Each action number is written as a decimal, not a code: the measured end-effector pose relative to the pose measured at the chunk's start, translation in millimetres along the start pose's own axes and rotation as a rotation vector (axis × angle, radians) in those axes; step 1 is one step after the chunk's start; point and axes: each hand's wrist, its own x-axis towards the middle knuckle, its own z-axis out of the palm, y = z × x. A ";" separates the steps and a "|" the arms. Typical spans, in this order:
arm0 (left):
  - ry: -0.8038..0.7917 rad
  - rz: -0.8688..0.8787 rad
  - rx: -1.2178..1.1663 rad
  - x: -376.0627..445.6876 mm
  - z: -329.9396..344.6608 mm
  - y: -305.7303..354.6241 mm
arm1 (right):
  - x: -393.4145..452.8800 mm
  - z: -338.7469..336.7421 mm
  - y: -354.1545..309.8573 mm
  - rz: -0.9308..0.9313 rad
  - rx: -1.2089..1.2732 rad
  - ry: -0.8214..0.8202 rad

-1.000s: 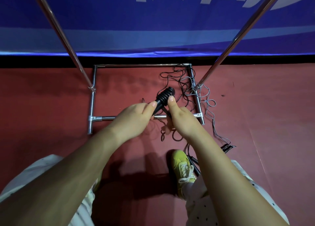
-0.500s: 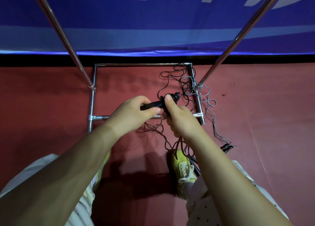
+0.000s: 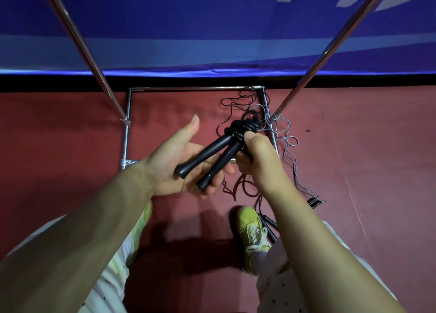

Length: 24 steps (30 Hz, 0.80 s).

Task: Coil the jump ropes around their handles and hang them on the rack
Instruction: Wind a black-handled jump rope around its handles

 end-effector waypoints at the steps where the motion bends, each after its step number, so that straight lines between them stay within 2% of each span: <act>1: 0.021 0.017 0.045 0.2 -1.0 0.4 | 0.8 -2.0 1.2 0.023 -0.031 -0.018; 5: 0.259 0.107 0.260 3.9 2.0 -5.5 | 5.4 -11.5 8.7 0.077 -0.379 -0.064; 8: 0.424 0.164 0.402 8.0 7.0 -9.3 | 5.4 -9.9 9.2 0.084 -0.493 -0.042; 13: 0.541 0.161 0.420 15.4 5.6 -11.2 | 0.8 -6.0 2.4 0.235 -0.537 0.044; 16: 0.536 0.154 0.368 17.2 4.0 -12.4 | -0.2 -6.6 1.7 0.230 -0.612 0.105; 19: 0.546 0.141 0.376 17.6 0.8 -11.9 | 1.4 -7.5 5.2 0.201 -0.555 0.099; 24: 0.623 0.159 0.483 20.2 -8.7 -12.0 | 3.2 -5.5 7.9 0.338 -0.130 -0.050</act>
